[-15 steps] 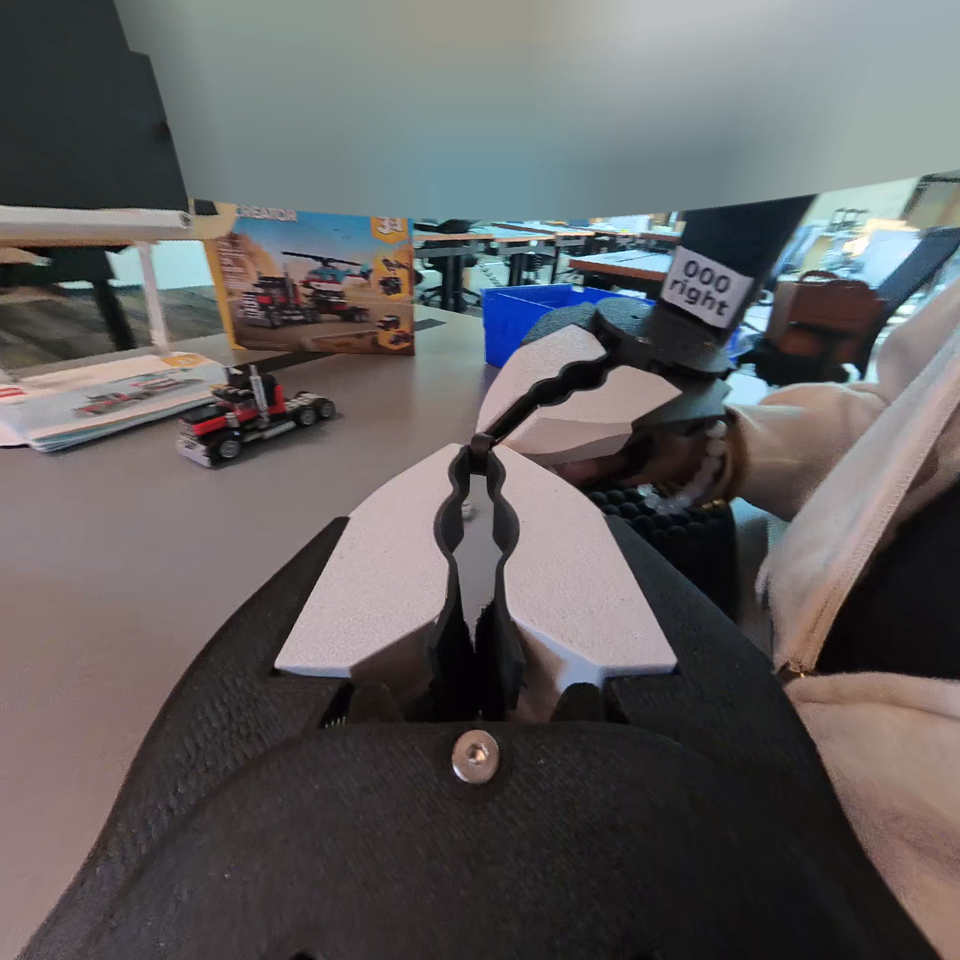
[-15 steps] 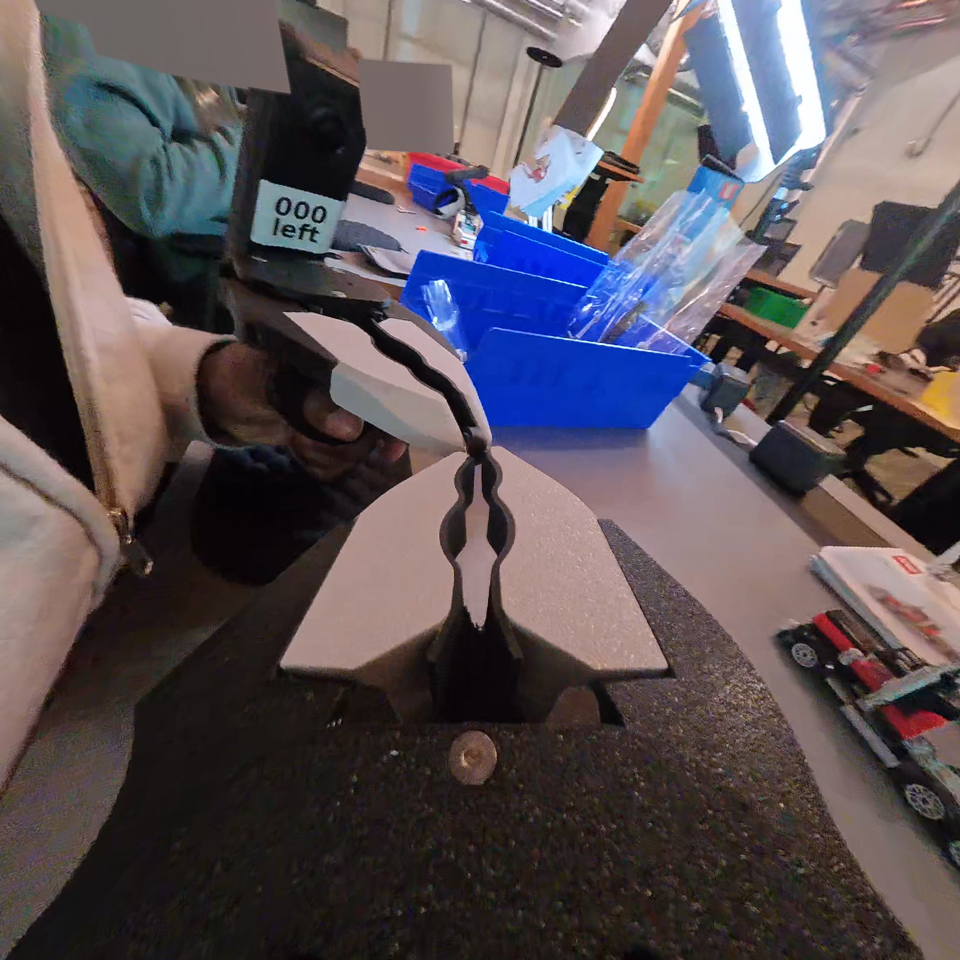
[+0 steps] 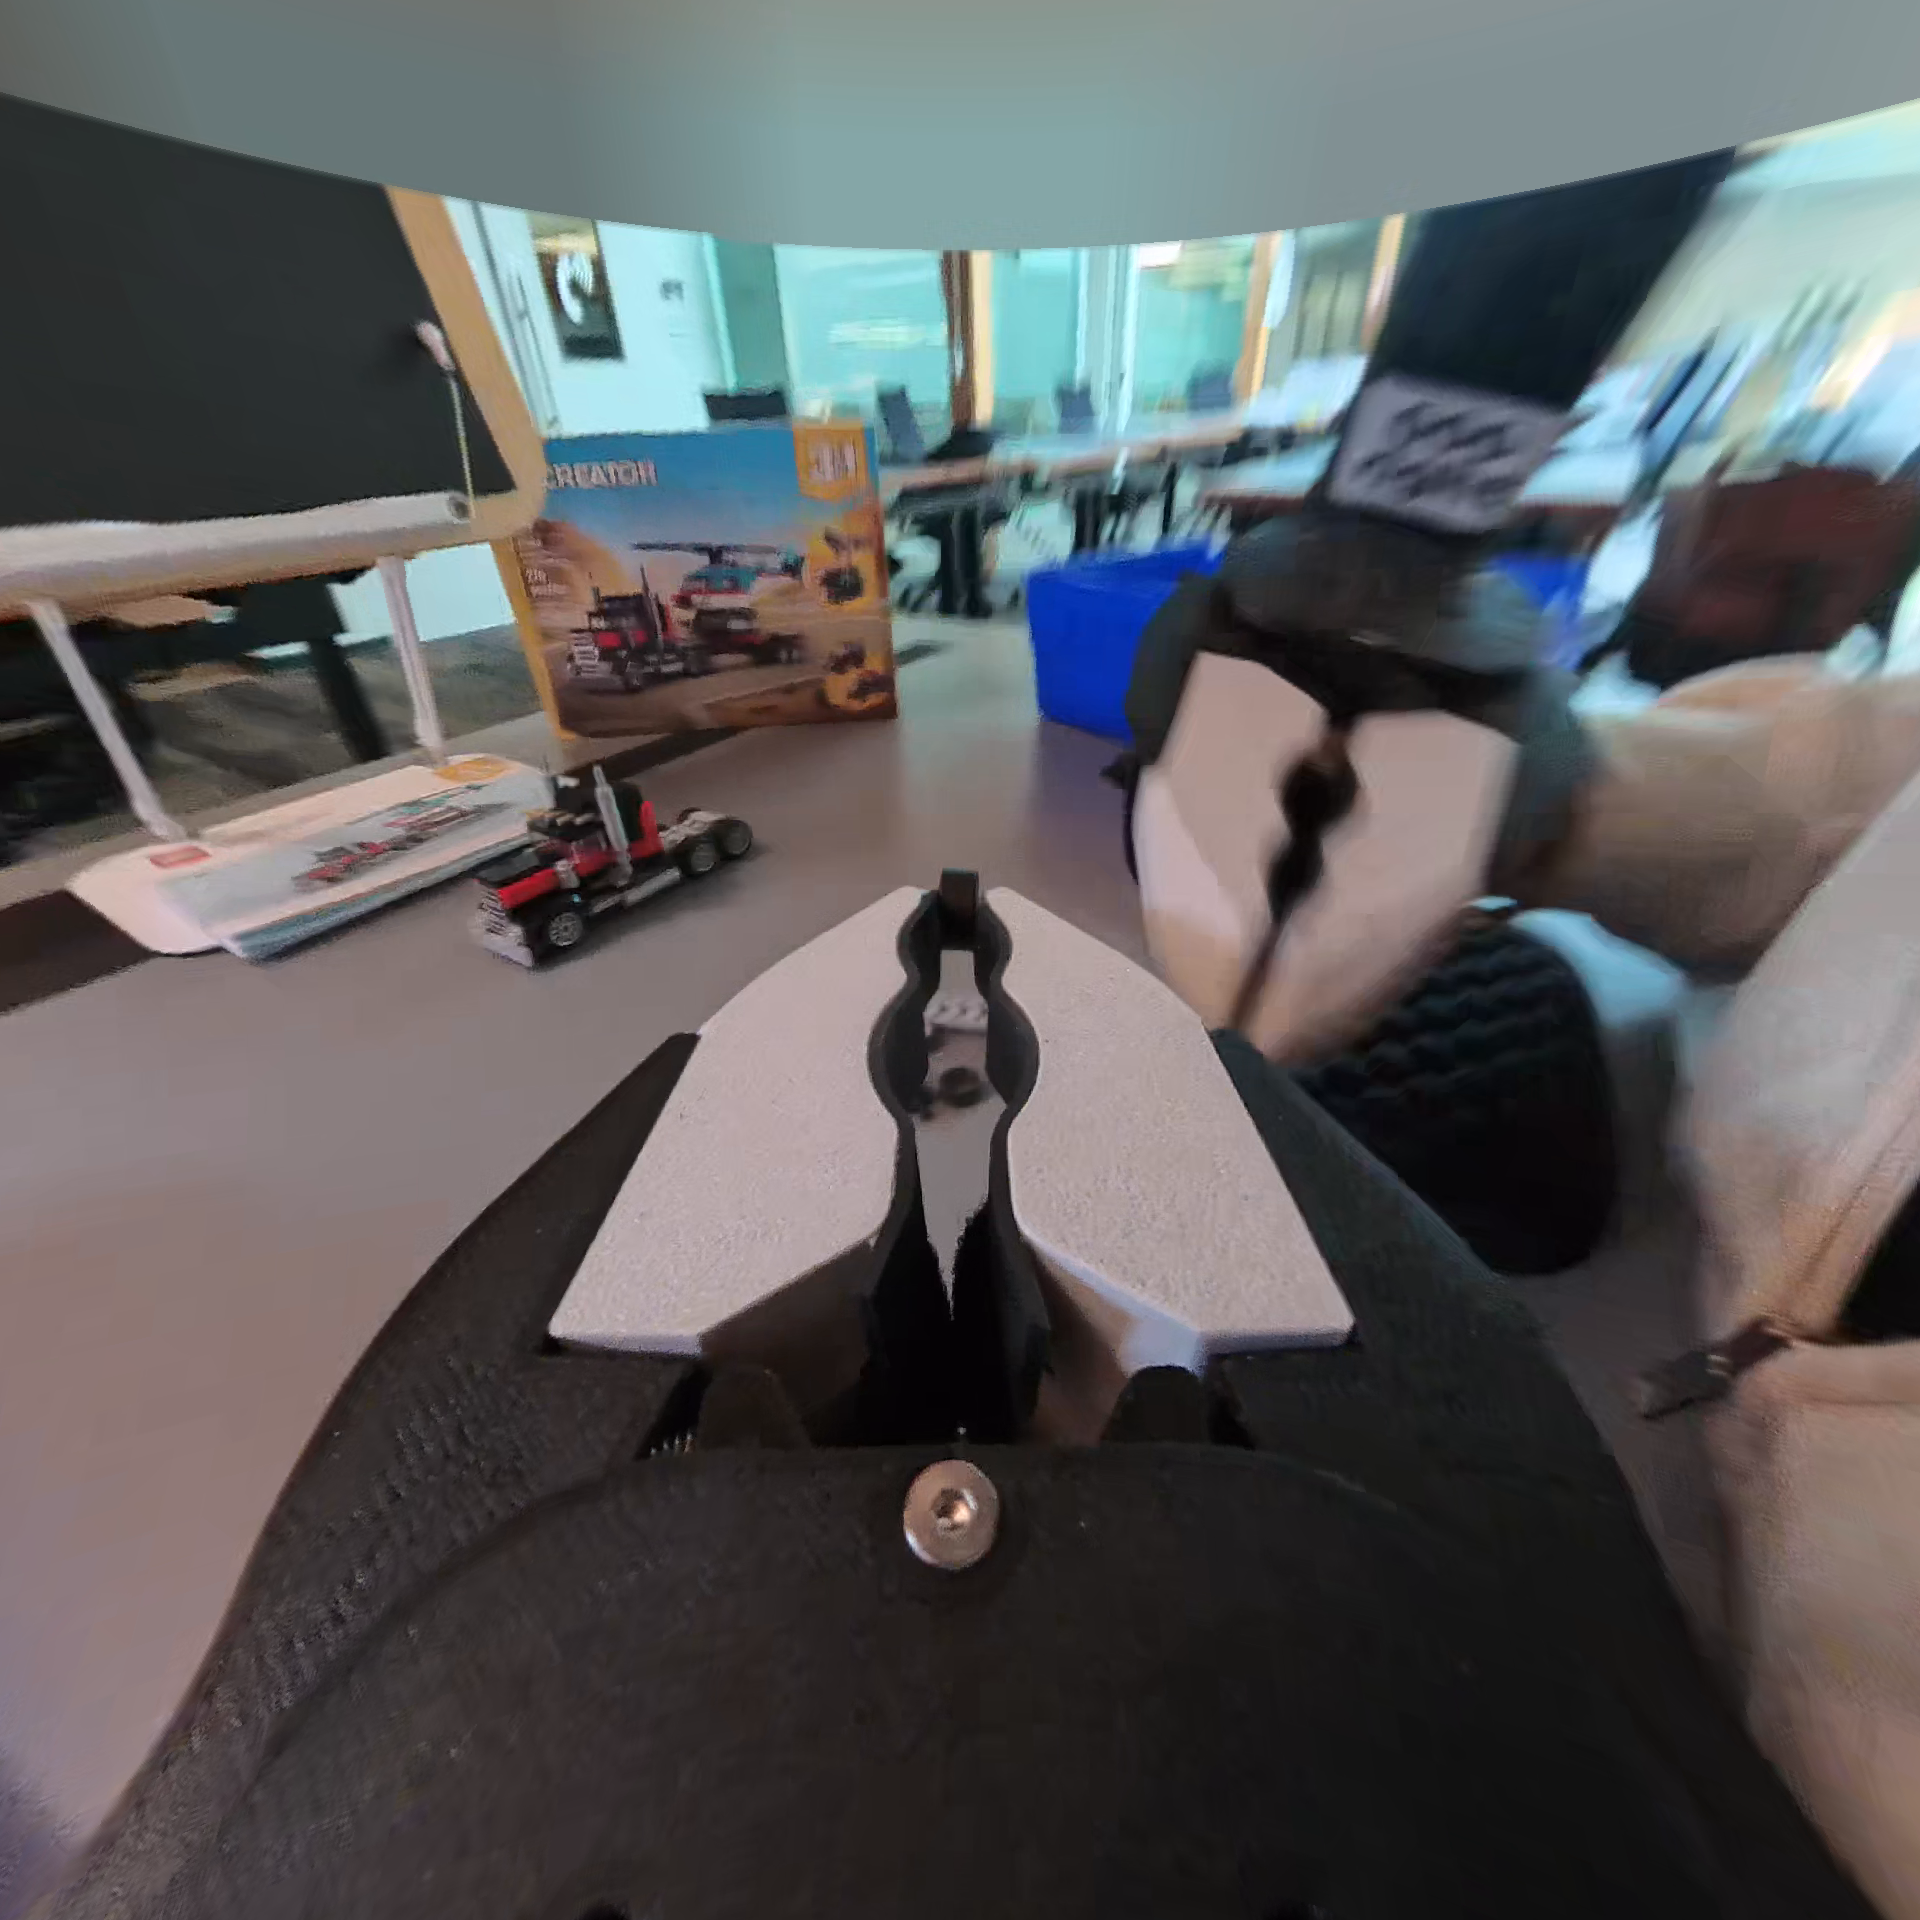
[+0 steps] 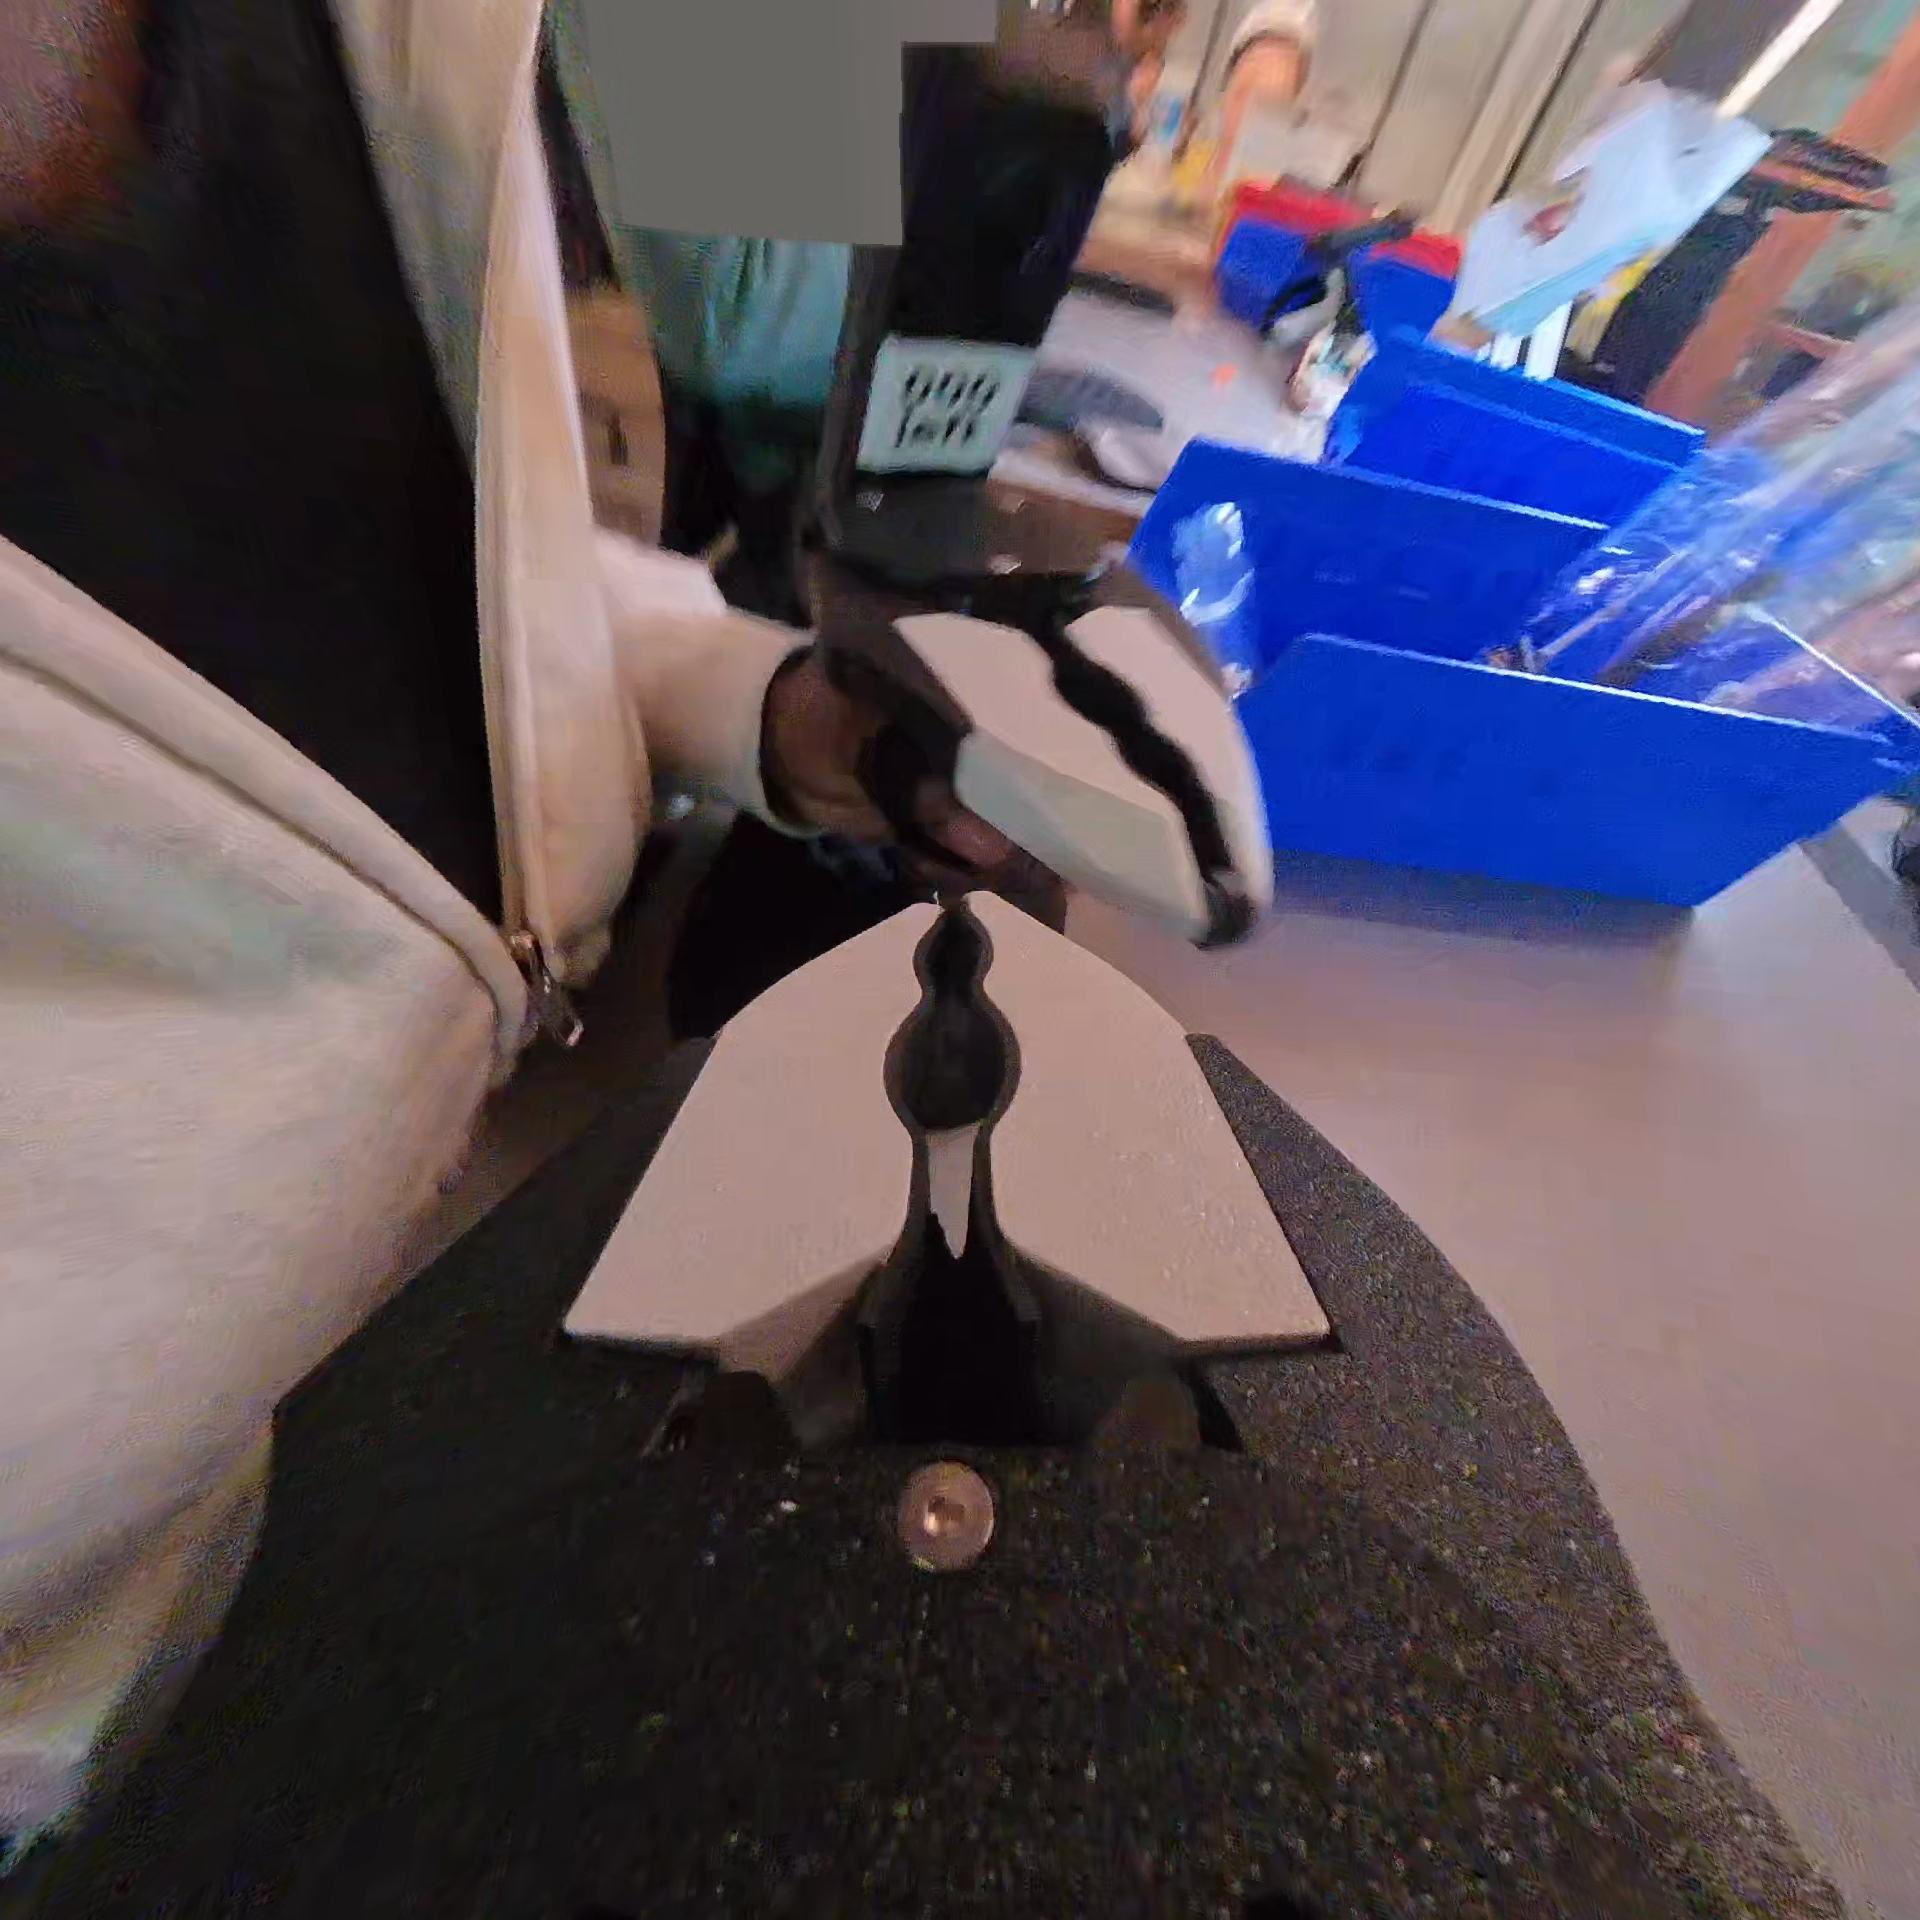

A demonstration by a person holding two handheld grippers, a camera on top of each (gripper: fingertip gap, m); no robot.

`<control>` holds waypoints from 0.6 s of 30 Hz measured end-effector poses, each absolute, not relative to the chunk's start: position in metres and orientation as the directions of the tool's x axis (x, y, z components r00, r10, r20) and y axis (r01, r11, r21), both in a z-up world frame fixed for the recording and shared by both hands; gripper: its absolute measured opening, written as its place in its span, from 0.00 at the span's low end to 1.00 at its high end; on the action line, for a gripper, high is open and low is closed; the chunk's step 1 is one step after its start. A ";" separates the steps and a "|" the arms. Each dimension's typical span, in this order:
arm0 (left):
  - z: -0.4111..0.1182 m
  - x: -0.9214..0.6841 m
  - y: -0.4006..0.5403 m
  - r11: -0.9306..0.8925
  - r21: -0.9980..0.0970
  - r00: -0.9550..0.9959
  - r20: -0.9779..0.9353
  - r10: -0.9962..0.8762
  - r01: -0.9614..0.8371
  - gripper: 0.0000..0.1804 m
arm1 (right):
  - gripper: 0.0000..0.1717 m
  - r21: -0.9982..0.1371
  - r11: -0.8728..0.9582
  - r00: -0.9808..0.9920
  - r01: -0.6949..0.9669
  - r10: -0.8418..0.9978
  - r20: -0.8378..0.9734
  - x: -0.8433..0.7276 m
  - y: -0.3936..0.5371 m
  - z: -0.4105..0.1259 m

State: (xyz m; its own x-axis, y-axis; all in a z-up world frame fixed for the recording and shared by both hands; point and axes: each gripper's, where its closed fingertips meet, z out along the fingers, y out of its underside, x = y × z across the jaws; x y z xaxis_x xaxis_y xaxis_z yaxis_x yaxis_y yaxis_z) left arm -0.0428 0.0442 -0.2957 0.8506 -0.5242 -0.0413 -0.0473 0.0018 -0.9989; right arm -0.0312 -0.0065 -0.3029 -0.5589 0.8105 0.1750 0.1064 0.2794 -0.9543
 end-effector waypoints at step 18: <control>-0.280 -0.014 -0.003 0.256 -0.966 0.605 -0.224 -0.764 -0.035 0.04 | 0.04 -0.986 0.034 -0.743 0.163 0.662 -0.100 -0.021 -0.009 -0.281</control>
State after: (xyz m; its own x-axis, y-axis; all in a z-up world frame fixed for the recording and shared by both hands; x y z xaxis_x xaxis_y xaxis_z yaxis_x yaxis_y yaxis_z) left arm -0.0143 -0.0026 -0.2803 0.6053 -0.7637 -0.2243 -0.0351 0.2559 -0.9661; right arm -0.0209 -0.0092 -0.2811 -0.7431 0.6616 -0.1000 0.1632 0.0342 -0.9860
